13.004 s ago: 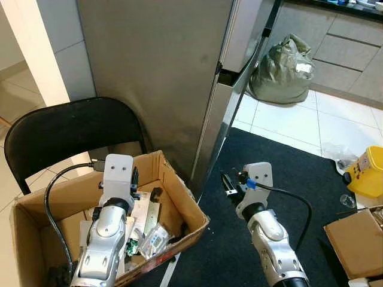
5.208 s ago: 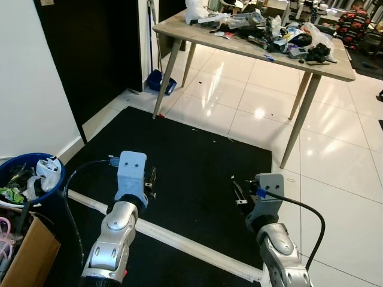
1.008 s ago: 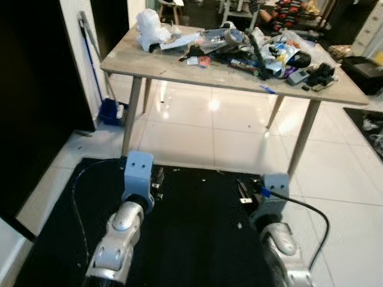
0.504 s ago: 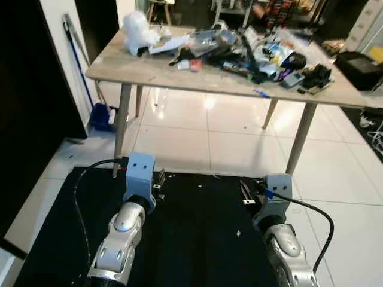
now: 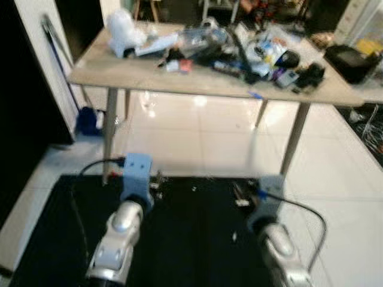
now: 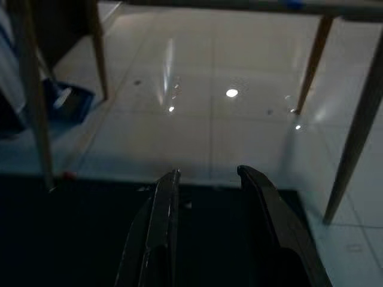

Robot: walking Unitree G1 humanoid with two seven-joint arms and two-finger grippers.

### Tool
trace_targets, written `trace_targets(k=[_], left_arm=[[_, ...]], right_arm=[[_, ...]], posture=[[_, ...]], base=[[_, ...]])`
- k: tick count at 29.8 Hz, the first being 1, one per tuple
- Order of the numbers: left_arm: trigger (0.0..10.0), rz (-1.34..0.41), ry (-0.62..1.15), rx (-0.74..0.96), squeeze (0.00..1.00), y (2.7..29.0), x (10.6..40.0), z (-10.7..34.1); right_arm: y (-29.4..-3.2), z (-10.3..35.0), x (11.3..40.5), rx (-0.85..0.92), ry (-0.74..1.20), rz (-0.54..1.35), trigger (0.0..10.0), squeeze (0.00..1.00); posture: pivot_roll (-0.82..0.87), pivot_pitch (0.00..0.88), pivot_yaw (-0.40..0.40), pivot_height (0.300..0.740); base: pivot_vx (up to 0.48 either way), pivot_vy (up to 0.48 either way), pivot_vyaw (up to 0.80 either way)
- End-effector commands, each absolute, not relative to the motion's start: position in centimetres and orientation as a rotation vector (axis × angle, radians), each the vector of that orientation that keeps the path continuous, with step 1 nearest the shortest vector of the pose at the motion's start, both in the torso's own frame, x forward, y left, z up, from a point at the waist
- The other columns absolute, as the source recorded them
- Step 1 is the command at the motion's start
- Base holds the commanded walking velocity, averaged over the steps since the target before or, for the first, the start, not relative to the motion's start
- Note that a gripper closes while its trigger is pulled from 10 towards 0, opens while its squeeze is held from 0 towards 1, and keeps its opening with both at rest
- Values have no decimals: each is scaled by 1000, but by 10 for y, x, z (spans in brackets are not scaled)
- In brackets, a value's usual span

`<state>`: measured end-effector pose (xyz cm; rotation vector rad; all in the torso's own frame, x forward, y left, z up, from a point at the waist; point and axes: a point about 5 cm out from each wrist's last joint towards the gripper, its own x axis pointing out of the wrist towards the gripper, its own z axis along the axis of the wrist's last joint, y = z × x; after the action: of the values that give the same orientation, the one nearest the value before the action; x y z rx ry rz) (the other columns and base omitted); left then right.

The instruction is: Picking trash to rubbish bin

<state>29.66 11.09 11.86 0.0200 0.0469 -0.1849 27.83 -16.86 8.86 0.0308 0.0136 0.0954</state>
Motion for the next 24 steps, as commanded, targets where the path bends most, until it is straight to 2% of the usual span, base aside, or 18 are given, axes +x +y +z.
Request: trace_targets(k=[1,24], left_arm=[[10000,-171,70,24,0,115,295,113],[10000,-167,78,17,0,115,294,112]], right_arm=[[-161,86,277,48,25,113,10000,0],[-161,87,276,56,20,109,10000,0]], posture=[[-42,125,-63,740],[-63,143,-68,740]], base=[[307,0,0],[304,0,0]])
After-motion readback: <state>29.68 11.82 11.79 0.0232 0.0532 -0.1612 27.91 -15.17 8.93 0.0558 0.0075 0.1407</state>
